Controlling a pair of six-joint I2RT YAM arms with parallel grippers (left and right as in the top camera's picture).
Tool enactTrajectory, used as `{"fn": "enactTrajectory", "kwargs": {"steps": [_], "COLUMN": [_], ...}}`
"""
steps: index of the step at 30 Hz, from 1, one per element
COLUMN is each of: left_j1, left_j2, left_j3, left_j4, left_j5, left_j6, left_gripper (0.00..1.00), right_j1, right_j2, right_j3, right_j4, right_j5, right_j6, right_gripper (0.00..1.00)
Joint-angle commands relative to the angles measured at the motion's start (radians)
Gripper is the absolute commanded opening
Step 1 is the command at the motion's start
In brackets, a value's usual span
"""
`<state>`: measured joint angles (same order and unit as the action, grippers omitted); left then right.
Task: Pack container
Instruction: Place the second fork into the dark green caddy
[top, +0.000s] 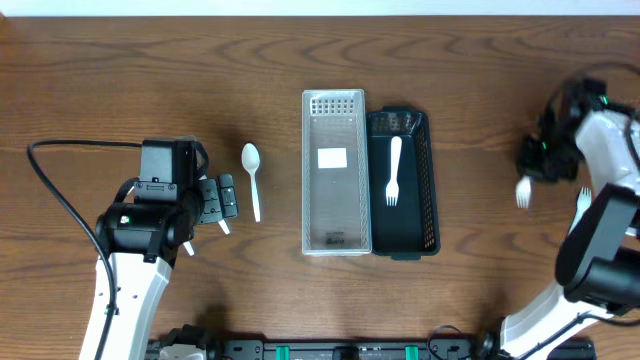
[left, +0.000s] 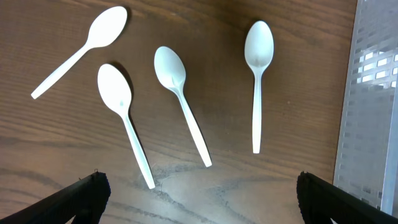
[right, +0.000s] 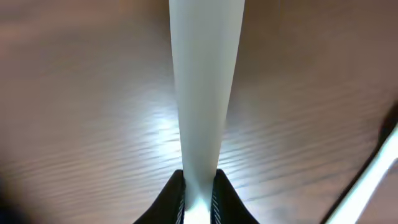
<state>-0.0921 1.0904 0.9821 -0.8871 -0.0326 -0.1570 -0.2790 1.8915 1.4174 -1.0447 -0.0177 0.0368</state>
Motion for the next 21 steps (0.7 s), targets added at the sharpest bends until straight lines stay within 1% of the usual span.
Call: {"fn": "enactTrajectory", "kwargs": {"steps": [1,5,9,12,15,21], "left_j1": [0.005,0.005,0.005,0.005,0.005,0.005], "left_j2": [0.002,0.002,0.002,0.002,0.002,0.002], "left_j3": [0.005,0.005,0.005,0.005,0.005,0.005], "left_j4": [-0.003,-0.003,-0.003,-0.003,-0.003,-0.004], "left_j5": [-0.008,-0.008,-0.008,-0.008,-0.008,-0.008], "left_j6": [0.003,0.003,0.003,0.003,0.003,0.003], "left_gripper": [0.98,0.98,0.98,0.98,0.98,0.98], "right_j1": [0.129,0.282,0.432,0.534,0.616,0.691], "right_j2": [-0.109,-0.181,-0.211,-0.194,-0.158,-0.055], "right_j3": [0.121,0.183,0.188,0.174,0.134,0.029], "right_j4": [-0.050,-0.069,-0.059,-0.058,-0.039,0.027], "right_j5": [-0.017,-0.017,-0.017,-0.002,0.056,0.067], "right_j6": [0.078,0.170,0.266,0.306,0.342,0.386], "right_gripper": [0.01,0.01,0.01,0.01,0.01,0.01]}}
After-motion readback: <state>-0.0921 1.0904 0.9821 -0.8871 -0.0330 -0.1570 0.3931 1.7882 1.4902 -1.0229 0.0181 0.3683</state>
